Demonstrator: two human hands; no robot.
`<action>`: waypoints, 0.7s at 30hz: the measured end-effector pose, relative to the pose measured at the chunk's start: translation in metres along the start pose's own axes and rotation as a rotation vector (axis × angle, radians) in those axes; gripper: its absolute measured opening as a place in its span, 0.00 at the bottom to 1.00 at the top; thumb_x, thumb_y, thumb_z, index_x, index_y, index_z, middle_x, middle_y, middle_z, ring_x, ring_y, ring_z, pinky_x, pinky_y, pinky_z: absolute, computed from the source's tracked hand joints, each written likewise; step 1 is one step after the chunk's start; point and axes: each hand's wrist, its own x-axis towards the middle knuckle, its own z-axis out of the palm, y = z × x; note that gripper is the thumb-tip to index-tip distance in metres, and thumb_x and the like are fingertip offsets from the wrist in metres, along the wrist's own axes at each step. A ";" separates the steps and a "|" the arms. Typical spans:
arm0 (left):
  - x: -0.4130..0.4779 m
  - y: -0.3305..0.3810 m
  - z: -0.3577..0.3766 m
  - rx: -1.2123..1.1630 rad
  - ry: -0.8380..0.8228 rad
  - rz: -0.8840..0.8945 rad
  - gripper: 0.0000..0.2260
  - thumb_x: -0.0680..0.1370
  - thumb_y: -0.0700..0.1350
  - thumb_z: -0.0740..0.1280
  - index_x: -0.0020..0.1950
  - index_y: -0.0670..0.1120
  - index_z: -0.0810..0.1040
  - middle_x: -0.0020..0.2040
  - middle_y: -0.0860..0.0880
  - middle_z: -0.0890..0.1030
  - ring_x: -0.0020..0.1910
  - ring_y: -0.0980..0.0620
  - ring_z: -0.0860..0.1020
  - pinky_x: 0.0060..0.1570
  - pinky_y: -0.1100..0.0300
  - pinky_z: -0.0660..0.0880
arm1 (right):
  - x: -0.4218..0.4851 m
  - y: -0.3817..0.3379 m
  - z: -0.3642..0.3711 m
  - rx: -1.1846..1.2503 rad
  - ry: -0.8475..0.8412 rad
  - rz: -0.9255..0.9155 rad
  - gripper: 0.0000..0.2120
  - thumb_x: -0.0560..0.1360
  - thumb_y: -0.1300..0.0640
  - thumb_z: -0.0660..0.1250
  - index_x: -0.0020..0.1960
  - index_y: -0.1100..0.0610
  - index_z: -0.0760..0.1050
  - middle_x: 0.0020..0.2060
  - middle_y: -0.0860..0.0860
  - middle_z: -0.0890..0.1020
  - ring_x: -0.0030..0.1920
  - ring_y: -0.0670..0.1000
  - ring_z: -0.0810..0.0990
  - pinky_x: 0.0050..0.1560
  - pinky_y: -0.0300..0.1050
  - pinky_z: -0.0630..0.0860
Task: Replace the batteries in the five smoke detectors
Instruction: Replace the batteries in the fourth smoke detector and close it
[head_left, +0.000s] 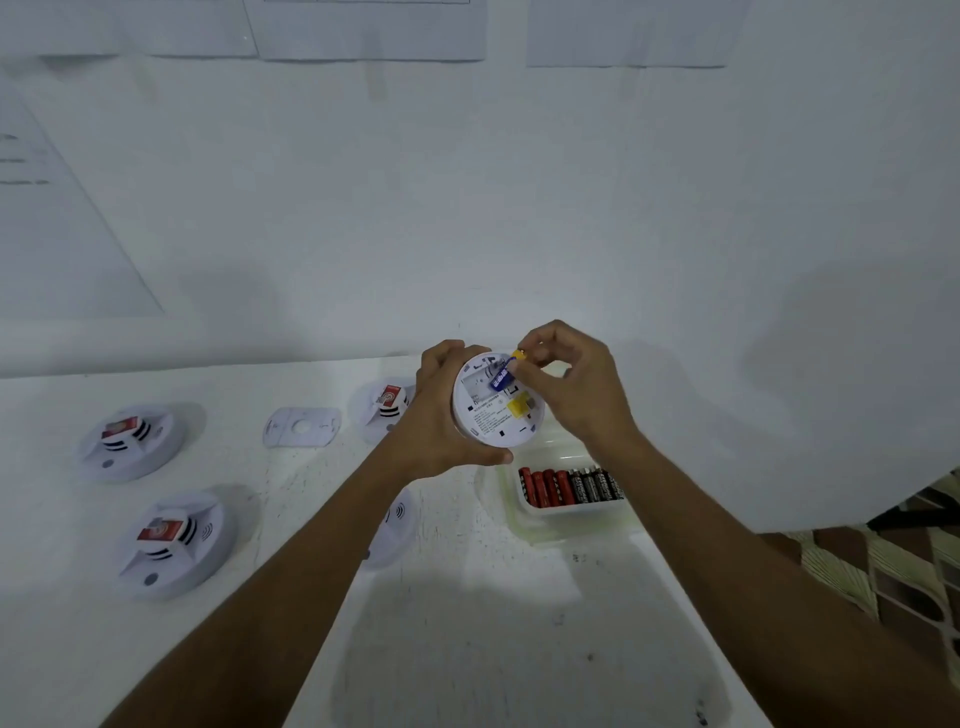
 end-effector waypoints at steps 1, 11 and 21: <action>-0.002 0.001 0.001 -0.003 0.001 0.008 0.44 0.54 0.64 0.78 0.65 0.70 0.58 0.68 0.48 0.63 0.70 0.48 0.63 0.69 0.47 0.68 | -0.004 0.004 0.004 -0.017 0.040 0.000 0.05 0.73 0.57 0.74 0.44 0.52 0.78 0.40 0.43 0.83 0.46 0.42 0.79 0.41 0.28 0.70; -0.013 0.011 -0.005 0.000 0.039 0.047 0.43 0.56 0.63 0.77 0.66 0.66 0.60 0.69 0.47 0.62 0.69 0.47 0.65 0.68 0.46 0.70 | -0.025 0.008 0.015 0.078 0.082 -0.069 0.06 0.73 0.58 0.75 0.47 0.55 0.79 0.45 0.46 0.84 0.47 0.47 0.85 0.47 0.45 0.83; -0.020 0.015 -0.009 -0.014 0.014 0.035 0.42 0.55 0.63 0.76 0.65 0.60 0.62 0.71 0.46 0.62 0.71 0.47 0.63 0.70 0.47 0.67 | -0.030 0.023 0.017 -0.043 0.054 -0.212 0.05 0.74 0.59 0.74 0.49 0.58 0.84 0.52 0.46 0.82 0.54 0.44 0.80 0.47 0.50 0.83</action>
